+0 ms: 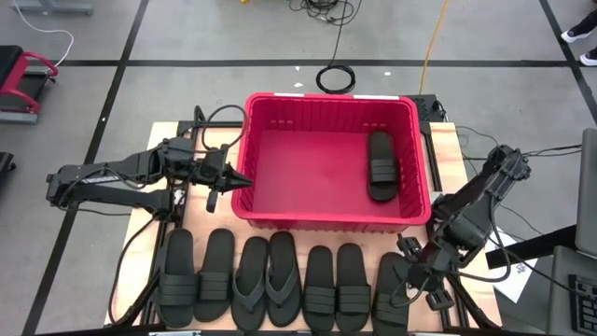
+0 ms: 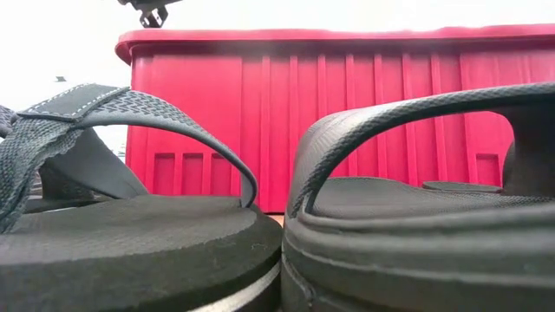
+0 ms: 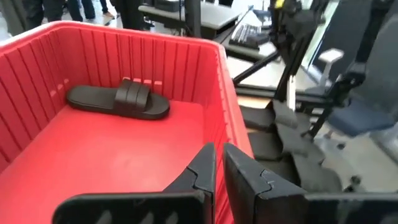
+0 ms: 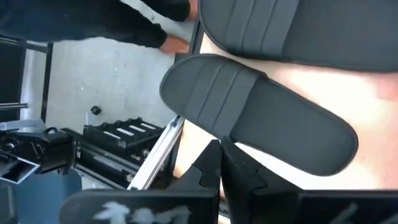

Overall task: Pick and place slides into bin
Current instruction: Put the slide into the bin

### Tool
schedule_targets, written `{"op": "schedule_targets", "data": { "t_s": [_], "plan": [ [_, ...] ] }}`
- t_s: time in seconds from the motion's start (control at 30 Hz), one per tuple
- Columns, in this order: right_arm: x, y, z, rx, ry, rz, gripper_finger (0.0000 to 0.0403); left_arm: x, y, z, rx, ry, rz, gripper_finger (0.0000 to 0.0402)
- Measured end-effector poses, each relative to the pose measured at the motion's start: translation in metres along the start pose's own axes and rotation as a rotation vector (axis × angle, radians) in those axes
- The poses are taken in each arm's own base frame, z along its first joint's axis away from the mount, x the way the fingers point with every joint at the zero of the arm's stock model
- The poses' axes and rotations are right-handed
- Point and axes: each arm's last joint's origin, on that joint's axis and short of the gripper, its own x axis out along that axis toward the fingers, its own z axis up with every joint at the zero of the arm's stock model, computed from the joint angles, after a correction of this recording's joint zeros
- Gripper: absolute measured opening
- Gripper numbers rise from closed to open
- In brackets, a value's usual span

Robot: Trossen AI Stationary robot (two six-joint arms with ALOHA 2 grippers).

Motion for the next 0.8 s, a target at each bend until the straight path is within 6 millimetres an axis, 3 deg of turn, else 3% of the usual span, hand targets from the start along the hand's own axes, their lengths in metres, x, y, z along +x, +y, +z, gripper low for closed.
{"op": "schedule_targets", "data": {
  "t_s": [0.13, 0.3, 0.43, 0.57, 0.8],
  "plan": [
    [-0.01, 0.002, -0.008, -0.004, -0.119, -0.088, 0.0, 0.002, -0.008, 0.004, -0.002, -0.044, -0.011, 0.0026],
    [-0.043, -0.001, -0.024, -0.032, -0.38, -0.191, 0.0, 0.002, -0.014, 0.012, 0.033, -0.143, 0.03, 0.0026],
    [-0.052, -0.003, -0.031, -0.049, -0.409, -0.184, 0.0, 0.002, -0.017, 0.015, -0.006, -0.181, 0.057, 0.0026],
    [-0.036, 0.001, -0.03, -0.115, -0.343, -0.061, 0.0, 0.003, -0.019, 0.013, -0.036, -0.169, 0.052, 0.0026],
    [0.027, -0.008, -0.028, 0.016, -0.378, 0.09, 0.0, 0.003, -0.022, 0.011, -0.012, -0.141, 0.04, 0.0026]
  ]
}}
